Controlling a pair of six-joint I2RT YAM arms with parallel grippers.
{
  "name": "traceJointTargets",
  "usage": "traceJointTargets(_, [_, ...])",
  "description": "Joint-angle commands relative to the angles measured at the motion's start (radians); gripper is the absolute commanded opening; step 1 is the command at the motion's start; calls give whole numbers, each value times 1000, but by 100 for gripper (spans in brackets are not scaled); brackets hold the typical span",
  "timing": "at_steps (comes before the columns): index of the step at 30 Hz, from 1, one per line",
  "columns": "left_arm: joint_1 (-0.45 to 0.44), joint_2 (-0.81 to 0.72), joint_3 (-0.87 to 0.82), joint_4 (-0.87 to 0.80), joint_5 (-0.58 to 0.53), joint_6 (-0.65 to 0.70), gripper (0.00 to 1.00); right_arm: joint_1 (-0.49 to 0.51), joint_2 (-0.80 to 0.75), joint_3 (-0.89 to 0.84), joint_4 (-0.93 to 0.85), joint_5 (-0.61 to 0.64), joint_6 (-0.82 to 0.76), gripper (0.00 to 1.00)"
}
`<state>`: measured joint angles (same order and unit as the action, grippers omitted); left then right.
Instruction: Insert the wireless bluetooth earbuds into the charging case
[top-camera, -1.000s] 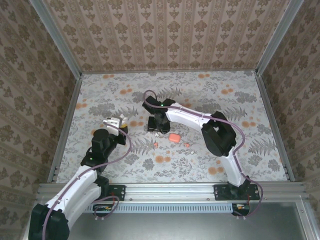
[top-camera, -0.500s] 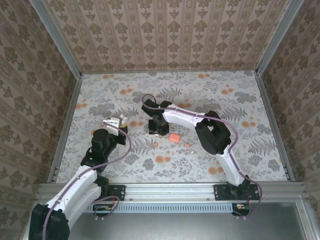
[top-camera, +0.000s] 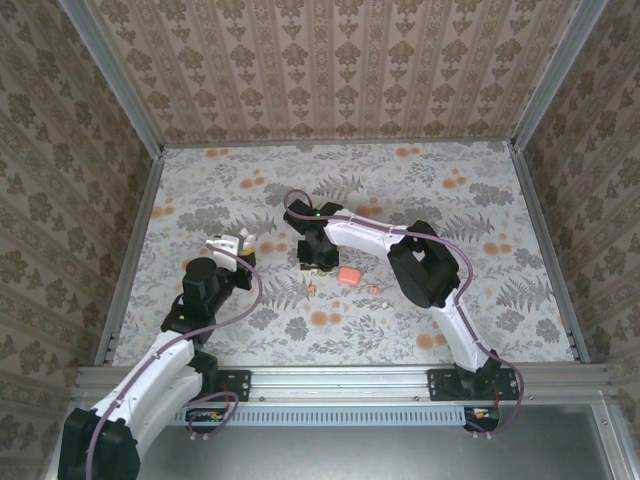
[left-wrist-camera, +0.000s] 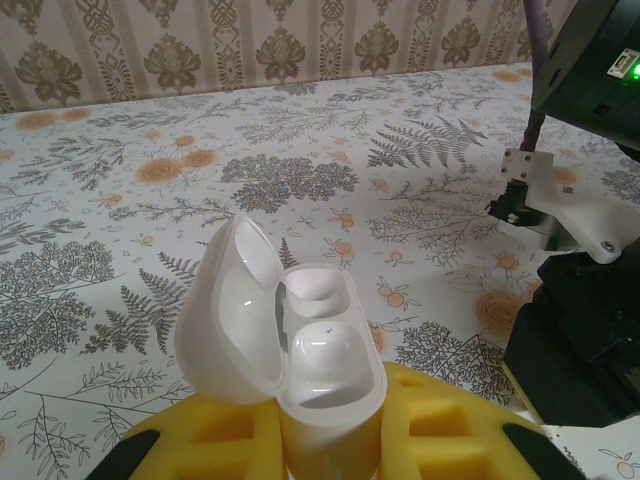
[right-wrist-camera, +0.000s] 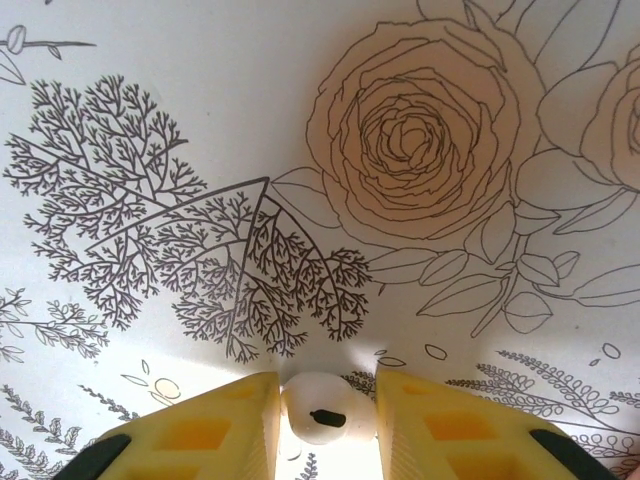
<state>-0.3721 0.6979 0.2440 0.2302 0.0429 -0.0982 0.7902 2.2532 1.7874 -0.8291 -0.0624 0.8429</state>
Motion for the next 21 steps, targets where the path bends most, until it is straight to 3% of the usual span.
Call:
traceJointTargets(1, [7,-15,-6,30,19,-12,10,-2,10,8,3,14,-10,29])
traceJointTargets(11, [7,8,-9,47,58,-10,10,0,-108,-115,123,61,-15,28])
traceJointTargets(21, [-11,211,-17,263,249,-18,9,-3,-398,-474,498,143,-51,28])
